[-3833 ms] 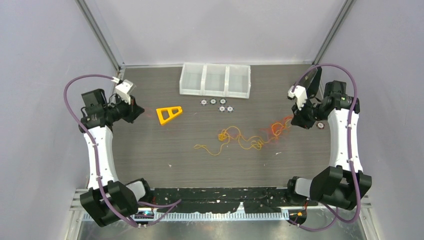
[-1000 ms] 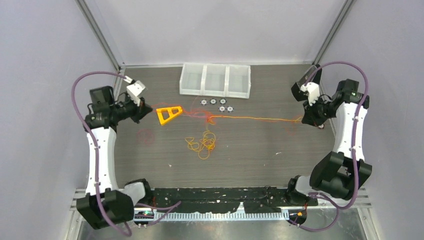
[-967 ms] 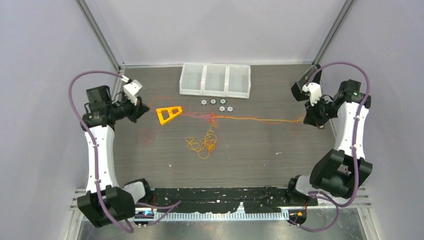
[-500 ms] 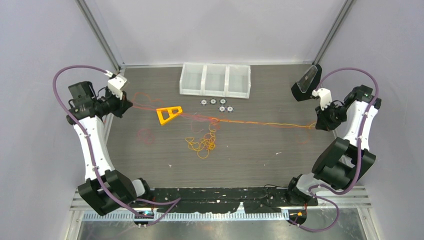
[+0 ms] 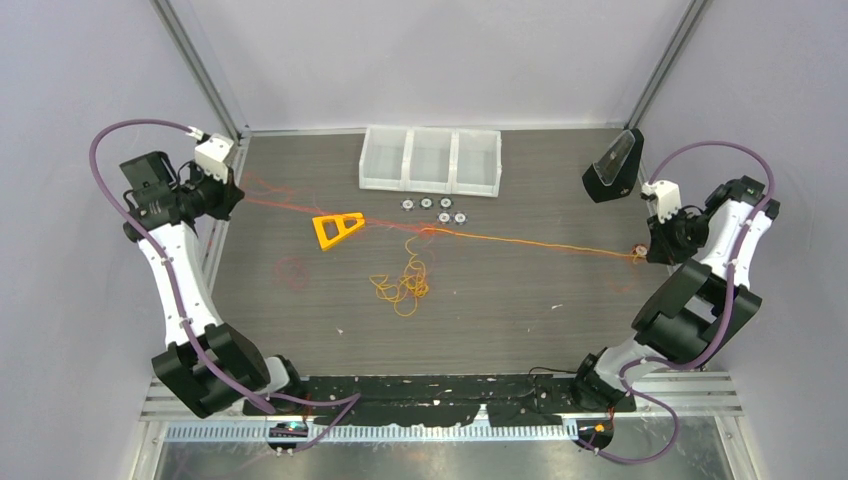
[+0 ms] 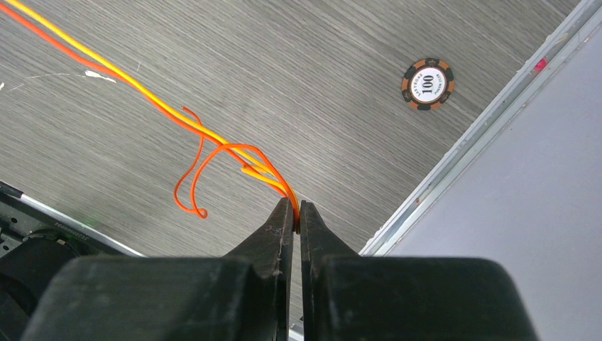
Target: Untangle the cables
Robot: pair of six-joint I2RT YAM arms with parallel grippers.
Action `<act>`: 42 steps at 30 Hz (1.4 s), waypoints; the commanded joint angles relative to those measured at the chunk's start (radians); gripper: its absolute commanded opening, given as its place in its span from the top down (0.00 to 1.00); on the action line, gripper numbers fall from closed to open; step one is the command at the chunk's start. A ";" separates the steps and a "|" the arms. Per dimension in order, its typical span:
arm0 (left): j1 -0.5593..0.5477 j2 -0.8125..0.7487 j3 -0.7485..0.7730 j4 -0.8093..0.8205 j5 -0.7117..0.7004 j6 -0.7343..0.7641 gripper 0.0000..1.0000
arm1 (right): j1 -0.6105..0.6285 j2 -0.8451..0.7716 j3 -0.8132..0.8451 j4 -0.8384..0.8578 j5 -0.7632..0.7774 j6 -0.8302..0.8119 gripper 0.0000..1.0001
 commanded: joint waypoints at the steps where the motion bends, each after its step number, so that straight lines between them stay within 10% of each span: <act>1: 0.019 -0.009 0.043 0.139 -0.106 -0.040 1.00 | -0.042 0.019 0.068 0.059 0.051 -0.026 0.95; 15: -0.502 -0.216 0.104 -0.001 0.245 -0.329 1.00 | 0.251 -0.155 0.090 -0.265 -0.227 -0.030 0.95; 27: -0.524 -0.138 -0.160 -0.075 -0.147 -0.324 0.99 | 0.331 -0.180 -0.191 -0.012 0.046 0.038 0.86; 30: -0.524 -0.094 -0.160 -0.198 -0.108 -0.193 0.34 | 0.337 -0.168 -0.166 -0.100 0.033 -0.001 0.30; 32: -0.448 -0.101 -0.159 -0.185 -0.132 -0.181 0.17 | 0.344 -0.157 -0.122 -0.177 -0.012 -0.019 0.09; 42: -0.194 0.164 -0.049 -0.383 -0.272 0.050 0.00 | 0.498 -0.170 -0.024 -0.135 -0.133 0.213 0.05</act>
